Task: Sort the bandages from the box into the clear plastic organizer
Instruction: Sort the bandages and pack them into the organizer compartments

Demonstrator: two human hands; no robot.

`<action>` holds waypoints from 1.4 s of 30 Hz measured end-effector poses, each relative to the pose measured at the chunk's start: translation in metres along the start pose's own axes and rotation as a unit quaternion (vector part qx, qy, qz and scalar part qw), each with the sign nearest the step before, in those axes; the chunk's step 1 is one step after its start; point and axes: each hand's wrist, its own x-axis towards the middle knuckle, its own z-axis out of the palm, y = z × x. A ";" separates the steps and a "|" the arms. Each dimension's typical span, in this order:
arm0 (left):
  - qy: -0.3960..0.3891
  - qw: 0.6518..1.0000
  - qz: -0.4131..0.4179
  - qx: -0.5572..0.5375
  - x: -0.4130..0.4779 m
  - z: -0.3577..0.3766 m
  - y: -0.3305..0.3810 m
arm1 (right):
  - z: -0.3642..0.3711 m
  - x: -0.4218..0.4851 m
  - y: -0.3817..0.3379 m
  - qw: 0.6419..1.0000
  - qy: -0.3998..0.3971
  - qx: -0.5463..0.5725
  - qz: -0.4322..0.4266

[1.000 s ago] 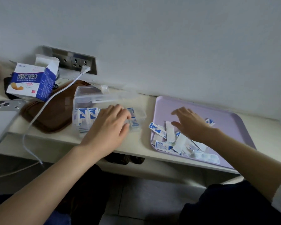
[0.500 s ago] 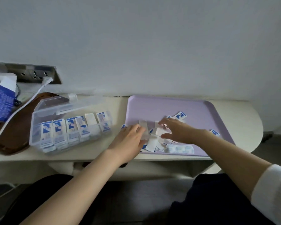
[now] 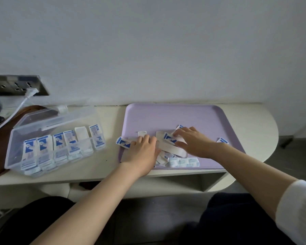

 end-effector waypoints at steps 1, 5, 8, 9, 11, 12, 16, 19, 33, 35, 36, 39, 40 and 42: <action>0.008 1.000 -0.011 0.001 0.001 -0.001 0.004 | 0.001 -0.002 0.000 1.000 0.002 0.007 -0.001; 0.046 0.999 -0.011 0.025 0.004 0.000 0.019 | -0.002 -0.013 0.010 0.997 0.046 0.016 0.060; 0.055 0.998 0.033 -0.002 0.007 0.004 0.029 | 0.001 -0.022 0.035 0.980 0.042 -0.005 0.195; 0.050 0.997 0.050 -0.006 0.009 0.005 0.032 | 0.004 -0.024 0.042 0.973 0.020 -0.005 0.231; 0.030 0.997 0.068 0.000 0.010 0.007 0.037 | 0.010 -0.029 0.048 0.969 -0.007 0.013 0.245; 0.018 0.997 0.071 0.008 0.011 0.009 0.038 | 0.013 -0.031 0.047 0.970 0.007 0.031 0.239; -0.010 0.997 0.070 0.032 0.011 0.013 0.040 | 0.019 -0.034 0.035 0.979 0.082 0.099 0.160; -0.017 0.996 0.078 0.027 0.010 0.012 0.038 | 0.018 -0.031 0.026 0.982 0.085 0.143 0.086; -0.003 0.996 0.083 -0.005 0.009 0.012 0.034 | 0.008 -0.022 0.032 0.955 0.068 0.139 0.251; -0.002 0.996 0.084 -0.008 0.009 0.012 0.034 | 0.007 -0.023 0.034 0.957 0.067 0.120 0.256; -0.002 0.996 0.084 -0.009 0.009 0.012 0.034 | 0.007 -0.022 0.034 0.960 0.062 0.100 0.254; 0.000 0.996 0.084 -0.012 0.010 0.012 0.033 | 0.006 -0.024 0.030 0.965 0.034 0.051 0.254; 0.002 0.996 0.085 -0.013 0.010 0.012 0.032 | 0.005 -0.023 0.027 0.967 0.023 0.035 0.251; 0.005 0.996 0.087 -0.013 0.010 0.011 0.032 | 0.004 -0.024 0.019 0.972 0.002 0.018 0.233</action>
